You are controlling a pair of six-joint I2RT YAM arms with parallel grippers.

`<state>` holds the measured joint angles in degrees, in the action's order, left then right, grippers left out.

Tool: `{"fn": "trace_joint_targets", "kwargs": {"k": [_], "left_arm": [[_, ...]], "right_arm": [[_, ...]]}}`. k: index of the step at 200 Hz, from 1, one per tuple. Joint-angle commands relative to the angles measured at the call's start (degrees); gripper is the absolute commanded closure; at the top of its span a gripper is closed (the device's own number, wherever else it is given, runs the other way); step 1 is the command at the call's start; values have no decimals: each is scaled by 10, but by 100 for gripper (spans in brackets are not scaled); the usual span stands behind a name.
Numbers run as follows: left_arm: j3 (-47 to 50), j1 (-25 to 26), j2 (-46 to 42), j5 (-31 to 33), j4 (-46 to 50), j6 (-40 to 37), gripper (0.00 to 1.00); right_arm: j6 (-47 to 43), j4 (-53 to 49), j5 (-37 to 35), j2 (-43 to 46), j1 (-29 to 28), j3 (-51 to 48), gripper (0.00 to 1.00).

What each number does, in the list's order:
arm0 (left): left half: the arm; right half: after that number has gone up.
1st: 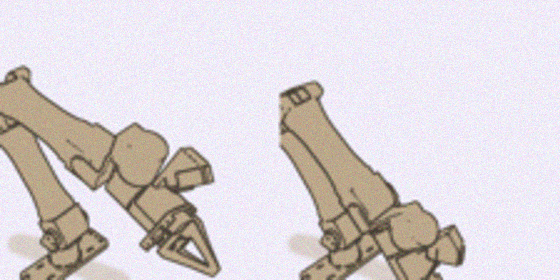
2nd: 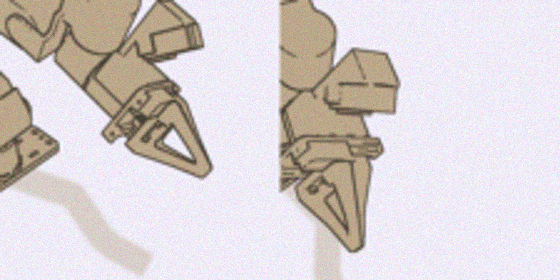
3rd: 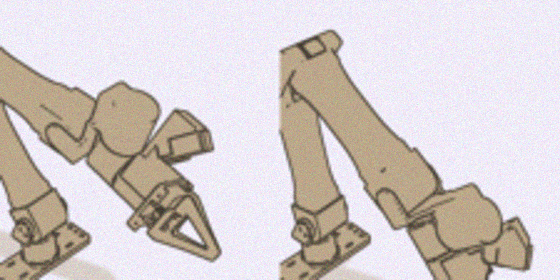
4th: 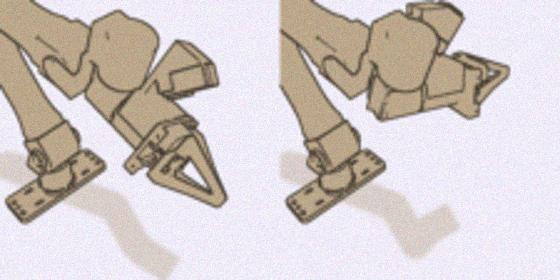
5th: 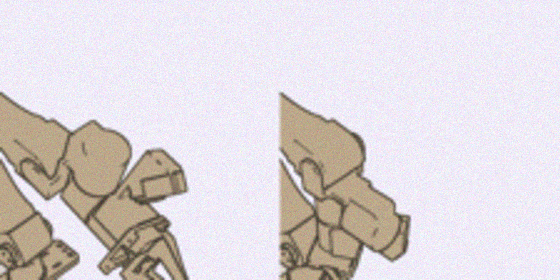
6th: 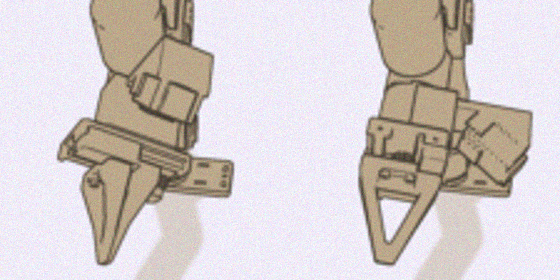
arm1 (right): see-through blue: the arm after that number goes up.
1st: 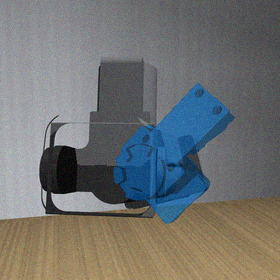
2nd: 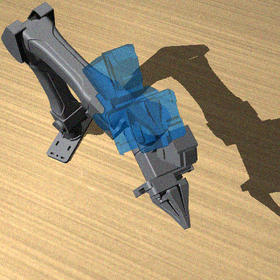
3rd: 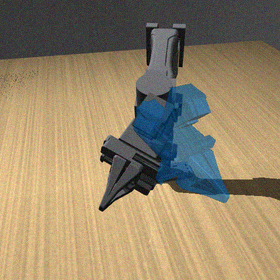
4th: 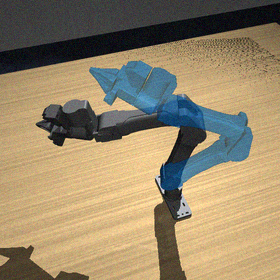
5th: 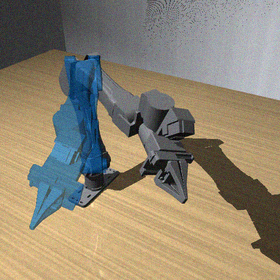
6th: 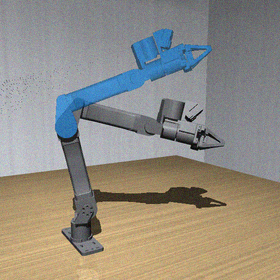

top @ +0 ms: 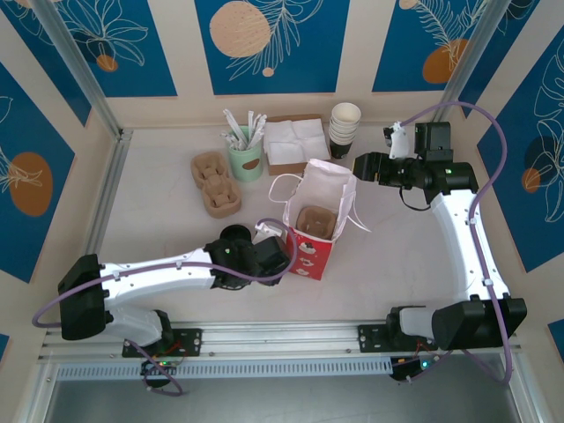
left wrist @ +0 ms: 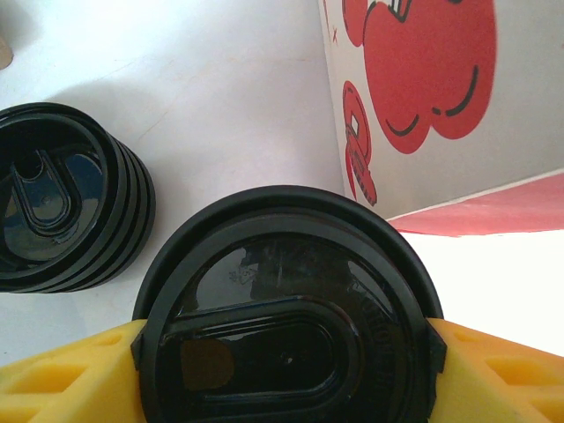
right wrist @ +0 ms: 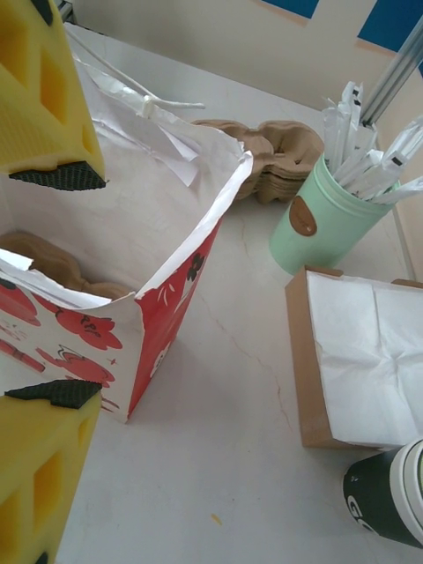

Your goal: Pack the takeout coffee

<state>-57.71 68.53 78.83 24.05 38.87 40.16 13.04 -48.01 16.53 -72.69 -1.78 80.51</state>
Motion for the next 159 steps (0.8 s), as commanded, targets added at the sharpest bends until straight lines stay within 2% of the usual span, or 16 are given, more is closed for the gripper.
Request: {"fn": "trace_joint_targets", "kwargs": {"k": [1, 55, 125, 159], "left_arm": [[-13, 3, -9, -4, 55, -6, 29], [-100, -9, -21, 25, 135, -26, 29], [-249, -30, -38, 41, 253, -58, 28], [-325, -54, -35, 26, 298, -87, 26]], "right_arm": [[3, 15, 23, -7, 3, -5, 39], [-44, 28, 6, -37, 2, 24, 40], [-152, 31, 65, -76, -12, 68, 40], [-200, -8, 86, -112, -21, 106, 40]]}}
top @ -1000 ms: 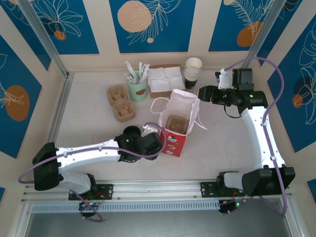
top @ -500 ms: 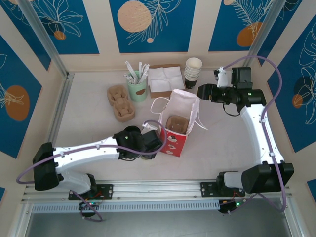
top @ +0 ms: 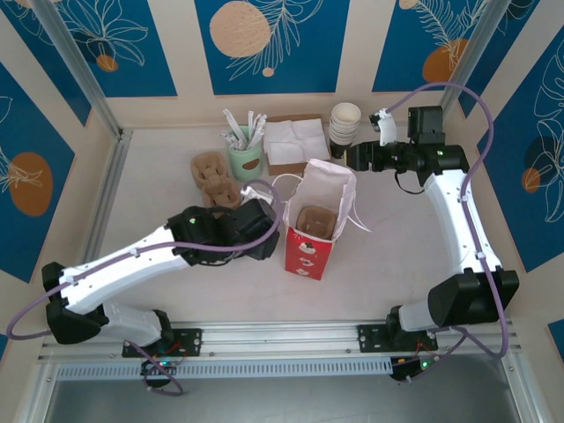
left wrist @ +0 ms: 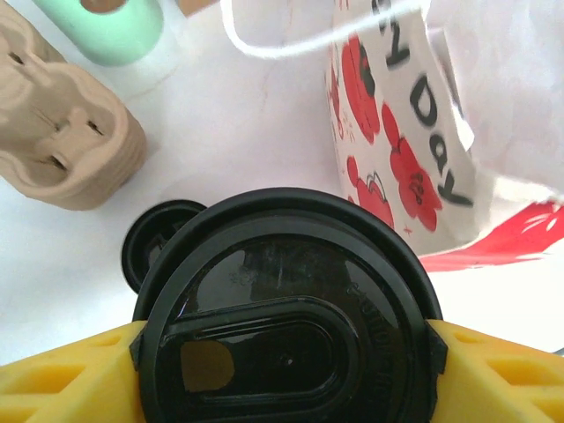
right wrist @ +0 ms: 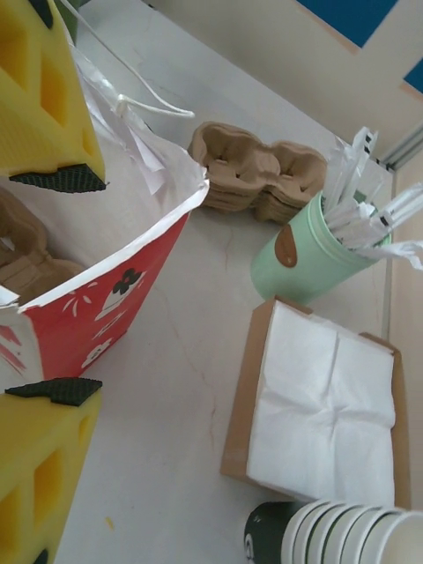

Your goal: Pack the takeout coffee

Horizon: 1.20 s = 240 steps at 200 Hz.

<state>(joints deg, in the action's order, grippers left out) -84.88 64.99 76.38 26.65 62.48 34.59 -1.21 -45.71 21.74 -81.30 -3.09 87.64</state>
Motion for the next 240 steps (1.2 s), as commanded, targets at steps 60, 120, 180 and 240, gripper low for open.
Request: {"fn": "trace_joint_targets", "kwargs": {"k": [60, 120, 180, 240], "left_arm": [[-235, -79, 39, -57, 153, -96, 26], [-423, -90, 118, -114, 226, -128, 26], [-481, -90, 155, -158, 211, -141, 27], [-512, -90, 170, -202, 184, -142, 28]], "right_arm": [[-127, -95, 100, -68, -27, 83, 39], [-169, -115, 10, -74, -51, 94, 39], [-194, -132, -20, -84, -59, 107, 34], [-216, -134, -29, -91, -58, 102, 31]]}}
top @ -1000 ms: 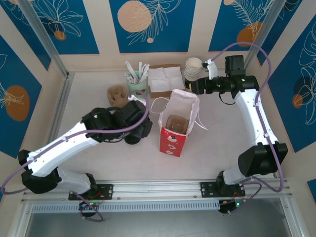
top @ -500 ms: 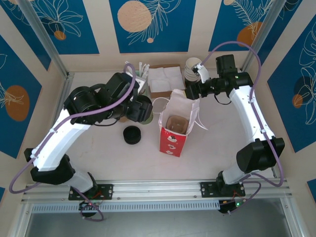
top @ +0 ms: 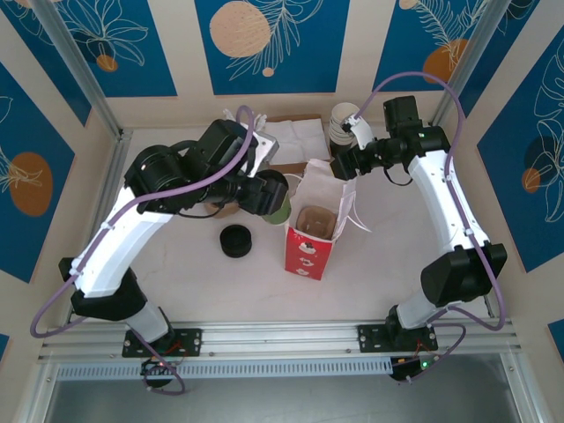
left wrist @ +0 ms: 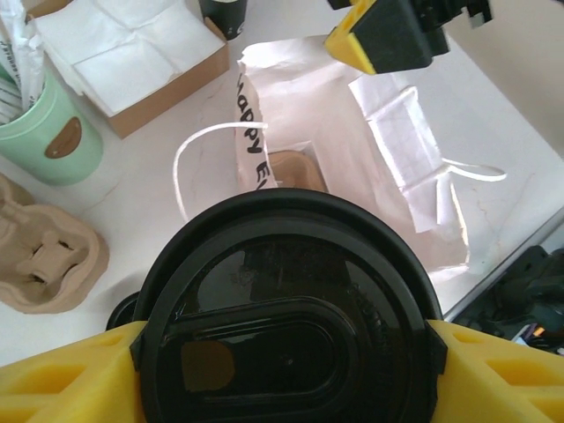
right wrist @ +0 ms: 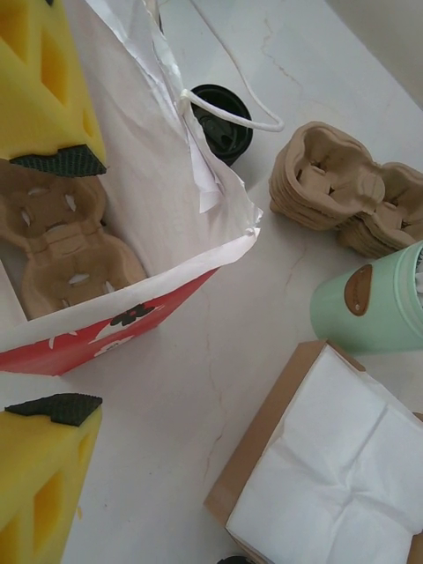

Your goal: Pack the takeout coffee

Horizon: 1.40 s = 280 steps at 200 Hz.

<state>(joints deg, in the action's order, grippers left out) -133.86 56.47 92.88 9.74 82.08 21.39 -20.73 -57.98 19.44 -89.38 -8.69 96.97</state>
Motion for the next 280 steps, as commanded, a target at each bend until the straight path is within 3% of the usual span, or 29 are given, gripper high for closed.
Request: {"fn": "trace_joint_targets", "kwargs": {"k": [1, 51, 84, 109, 141, 202, 280], "left_arm": [[-23, -5, 5, -33, -12, -10, 28], [-26, -5, 4, -35, -18, 0, 28], [-25, -5, 5, -26, -32, 7, 29], [-25, -5, 11, -29, -46, 6, 30], [-25, -5, 21, -42, -70, 4, 31], [-18, -5, 43, -39, -95, -2, 33], [83, -5, 10, -1, -155, 2, 35]], "right_arm": [[-21, -12, -6, -10, -3, 9, 31], [-29, -44, -4, -57, -5, 46, 32], [-36, -62, 28, -77, -11, 61, 40], [-43, -56, 56, -72, -15, 52, 55], [-53, -44, 39, -64, -27, 38, 79], [-22, -15, 43, -43, -48, 28, 96], [63, 26, 64, -30, -77, 12, 100]]}}
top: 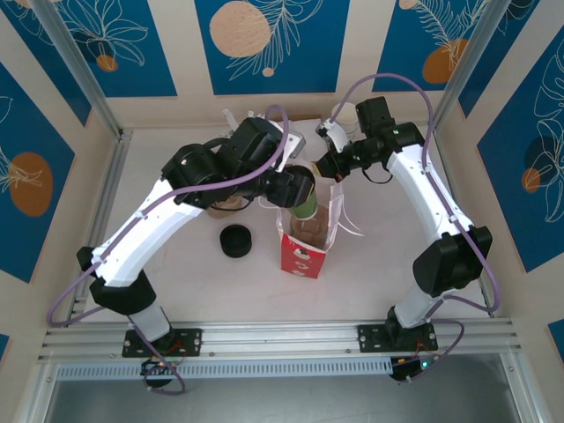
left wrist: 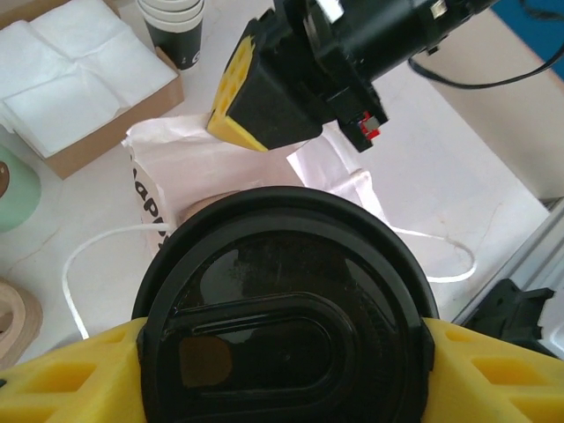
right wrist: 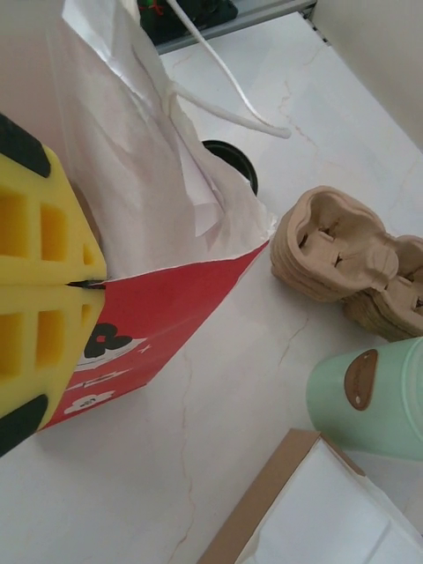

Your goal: Pack the takeout coffee

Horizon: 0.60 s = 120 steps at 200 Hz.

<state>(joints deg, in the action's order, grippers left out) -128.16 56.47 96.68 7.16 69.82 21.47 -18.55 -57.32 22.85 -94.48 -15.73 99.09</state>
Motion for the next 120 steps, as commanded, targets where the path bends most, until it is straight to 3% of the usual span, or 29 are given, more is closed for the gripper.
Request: {"fn": "trace_joint_targets", "kwargs": {"k": [1, 71, 120], "left_arm": [[28, -5, -28, 26, -34, 1, 35], [86, -5, -26, 46, -79, 1, 35], [124, -5, -18, 64, -108, -6, 35]], "right_arm": [[42, 20, 30, 21, -7, -9, 100], [151, 63, 46, 14, -20, -6, 100], [166, 59, 59, 3, -25, -11, 100]]}}
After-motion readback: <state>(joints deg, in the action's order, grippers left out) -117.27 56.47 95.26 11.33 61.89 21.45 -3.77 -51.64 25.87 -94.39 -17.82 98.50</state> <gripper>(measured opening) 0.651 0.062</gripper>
